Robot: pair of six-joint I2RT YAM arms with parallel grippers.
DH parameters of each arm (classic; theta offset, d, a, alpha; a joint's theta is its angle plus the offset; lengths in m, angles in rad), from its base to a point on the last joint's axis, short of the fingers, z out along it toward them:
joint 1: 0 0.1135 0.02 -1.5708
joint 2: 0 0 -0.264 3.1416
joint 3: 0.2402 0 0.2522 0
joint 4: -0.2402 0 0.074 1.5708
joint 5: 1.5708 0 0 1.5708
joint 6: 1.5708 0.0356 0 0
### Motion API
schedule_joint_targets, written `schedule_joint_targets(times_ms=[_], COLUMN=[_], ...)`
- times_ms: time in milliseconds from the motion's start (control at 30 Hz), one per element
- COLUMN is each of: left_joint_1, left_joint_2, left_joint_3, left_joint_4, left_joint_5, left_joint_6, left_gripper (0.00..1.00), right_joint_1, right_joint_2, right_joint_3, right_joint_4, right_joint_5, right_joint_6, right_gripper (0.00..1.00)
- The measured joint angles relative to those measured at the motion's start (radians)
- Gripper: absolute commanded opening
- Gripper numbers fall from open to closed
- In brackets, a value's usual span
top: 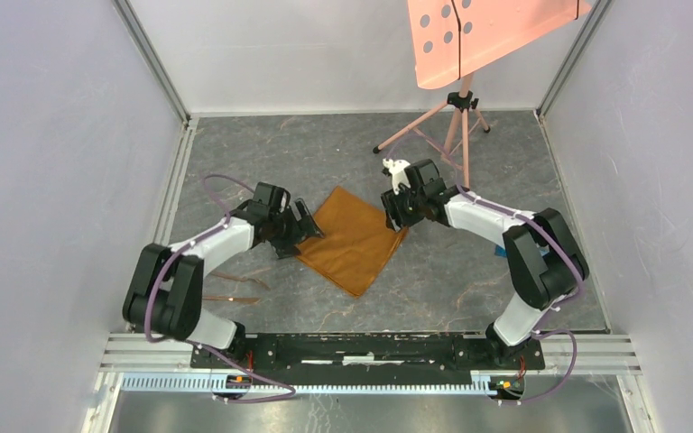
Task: Fold the napkin into a case and place the utensils inside
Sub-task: Move the square-folded napkin to the center of the board.
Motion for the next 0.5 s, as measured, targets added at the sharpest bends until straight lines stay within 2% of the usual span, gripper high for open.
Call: schedule_joint_targets(times_ms=[133,233,367,500], left_joint_1=[-0.033,-0.022,-0.002,0.006], left_joint_2=[-0.136,-0.191,-0.135,-0.024], left_joint_3=[-0.040,-0.012,0.076,0.121], left_joint_4=[-0.035,-0.039,-0.038,-0.012], left_joint_5=[0.068,0.082,0.102,0.106], left_joint_6=[-0.019,-0.019,-0.015,0.001], left_gripper=[0.95,0.95,0.95,0.96], right_joint_1=[0.000,0.000,0.000,-0.022], right_joint_2=[-0.031,-0.057,-0.046,-0.003], right_joint_3=[0.021,-0.035,-0.121,-0.151], right_joint_4=[0.005,0.106,0.184,0.198], right_joint_5=[-0.100,-0.207,-0.277,-0.273], right_joint_6=[0.026,0.097,0.160,0.163], right_gripper=[0.55,0.47,0.41,0.40])
